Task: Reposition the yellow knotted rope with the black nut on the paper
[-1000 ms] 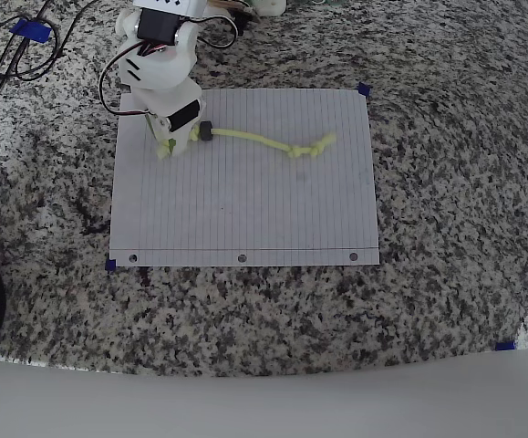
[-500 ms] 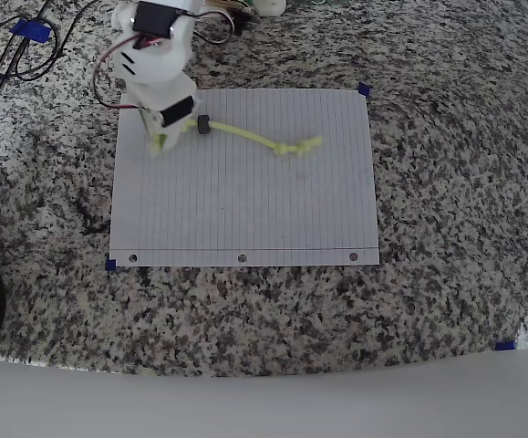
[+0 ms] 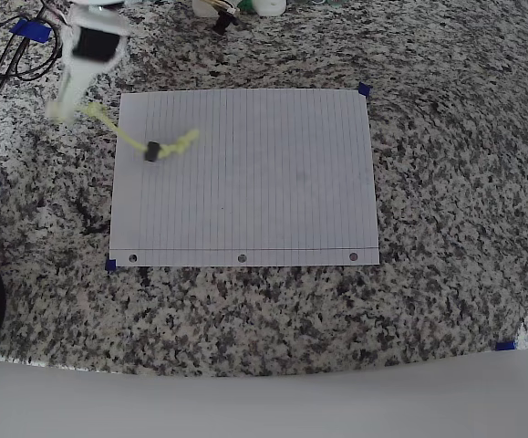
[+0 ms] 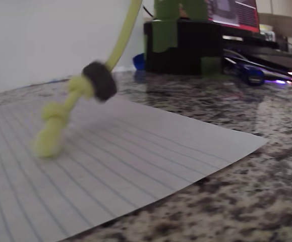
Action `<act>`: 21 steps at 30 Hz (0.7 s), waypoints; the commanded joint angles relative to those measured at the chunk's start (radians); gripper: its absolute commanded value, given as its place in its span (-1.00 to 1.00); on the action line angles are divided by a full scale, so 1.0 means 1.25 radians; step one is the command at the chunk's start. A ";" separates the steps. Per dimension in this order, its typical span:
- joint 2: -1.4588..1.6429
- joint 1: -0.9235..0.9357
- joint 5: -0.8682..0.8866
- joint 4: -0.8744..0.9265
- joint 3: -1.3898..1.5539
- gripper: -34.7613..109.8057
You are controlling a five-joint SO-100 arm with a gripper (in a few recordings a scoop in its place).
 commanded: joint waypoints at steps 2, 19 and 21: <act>0.134 0.026 -0.074 -0.044 -0.016 -0.52; 0.369 0.004 0.210 -0.171 0.142 -0.52; 0.396 -0.033 0.302 -0.184 0.180 -0.52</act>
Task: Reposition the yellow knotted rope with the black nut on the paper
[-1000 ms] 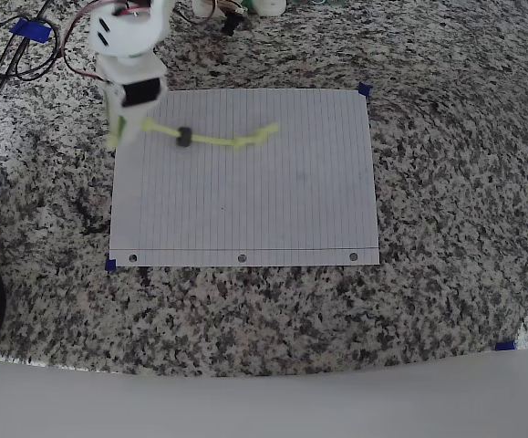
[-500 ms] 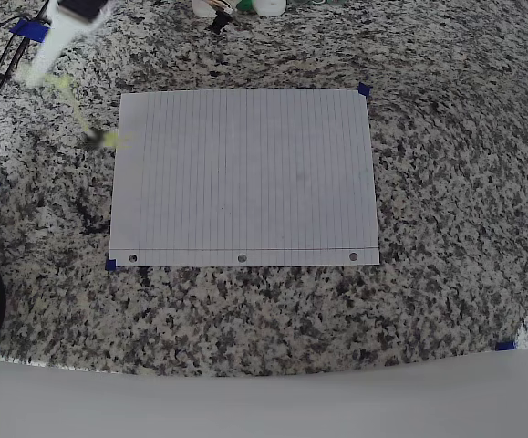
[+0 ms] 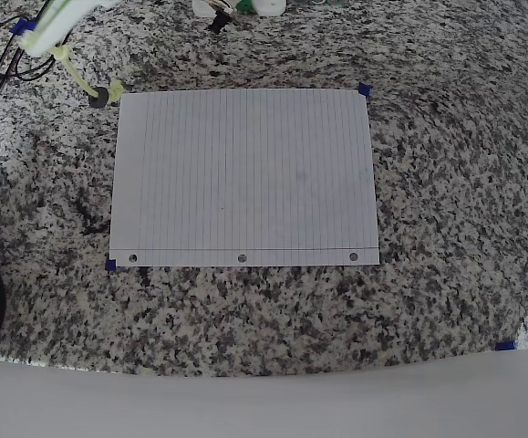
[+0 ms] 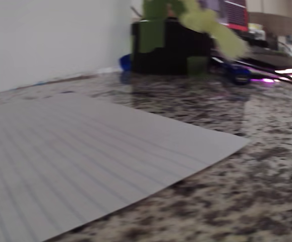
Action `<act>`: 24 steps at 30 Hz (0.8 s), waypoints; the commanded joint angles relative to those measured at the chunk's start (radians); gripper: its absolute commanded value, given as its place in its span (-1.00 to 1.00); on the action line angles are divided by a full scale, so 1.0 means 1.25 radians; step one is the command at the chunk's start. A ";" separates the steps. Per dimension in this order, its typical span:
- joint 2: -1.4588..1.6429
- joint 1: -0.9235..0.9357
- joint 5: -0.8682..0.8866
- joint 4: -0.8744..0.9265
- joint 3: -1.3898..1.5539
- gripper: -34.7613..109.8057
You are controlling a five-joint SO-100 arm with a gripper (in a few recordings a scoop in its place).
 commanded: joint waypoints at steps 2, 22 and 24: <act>0.071 -0.082 0.190 -0.034 0.049 -0.52; 0.399 -0.356 0.477 0.033 0.356 -0.52; 0.407 -0.307 0.441 0.026 0.356 -0.52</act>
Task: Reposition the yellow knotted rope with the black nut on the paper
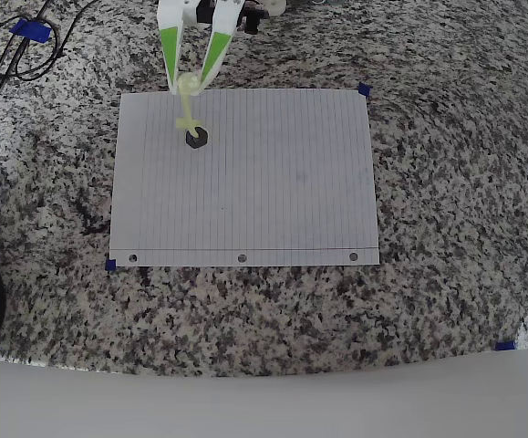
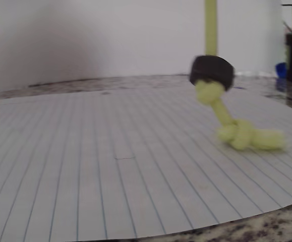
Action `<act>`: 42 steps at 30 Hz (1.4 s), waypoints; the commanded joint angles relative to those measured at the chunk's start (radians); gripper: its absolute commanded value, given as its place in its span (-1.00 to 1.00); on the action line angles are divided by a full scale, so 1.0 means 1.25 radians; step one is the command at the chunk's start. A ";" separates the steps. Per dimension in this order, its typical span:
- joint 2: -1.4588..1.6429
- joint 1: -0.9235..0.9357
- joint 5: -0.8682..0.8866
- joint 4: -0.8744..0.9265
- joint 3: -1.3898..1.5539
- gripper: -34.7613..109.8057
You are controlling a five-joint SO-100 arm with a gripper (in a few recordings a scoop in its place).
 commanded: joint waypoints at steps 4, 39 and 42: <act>-0.004 0.168 -0.096 -0.032 -0.005 -0.52; 0.031 0.137 -0.086 -0.090 0.065 -0.52; 0.085 0.107 -0.065 -0.066 0.106 -0.52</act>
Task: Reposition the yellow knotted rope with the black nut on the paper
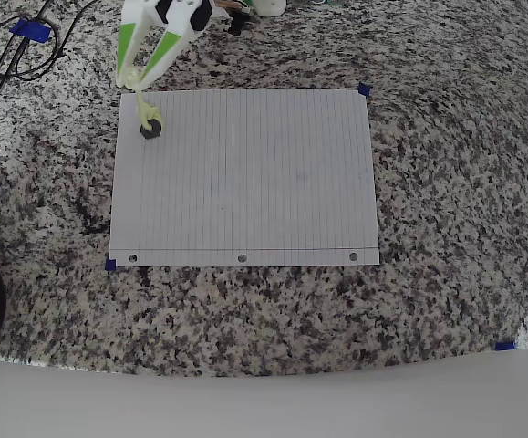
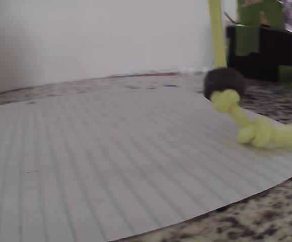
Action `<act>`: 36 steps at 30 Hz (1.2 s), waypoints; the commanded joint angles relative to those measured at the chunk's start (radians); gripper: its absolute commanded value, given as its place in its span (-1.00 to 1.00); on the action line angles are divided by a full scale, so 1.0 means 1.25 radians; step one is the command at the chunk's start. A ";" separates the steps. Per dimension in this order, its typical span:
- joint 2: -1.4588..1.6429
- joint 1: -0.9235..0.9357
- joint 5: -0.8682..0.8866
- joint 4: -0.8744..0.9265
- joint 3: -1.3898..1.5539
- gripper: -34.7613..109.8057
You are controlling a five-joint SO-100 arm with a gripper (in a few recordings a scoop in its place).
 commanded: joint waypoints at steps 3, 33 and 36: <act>0.075 -0.063 0.039 0.049 0.027 -0.52; 0.107 -0.487 0.244 0.274 0.091 -0.52; 0.108 -0.496 0.245 0.281 0.106 -0.52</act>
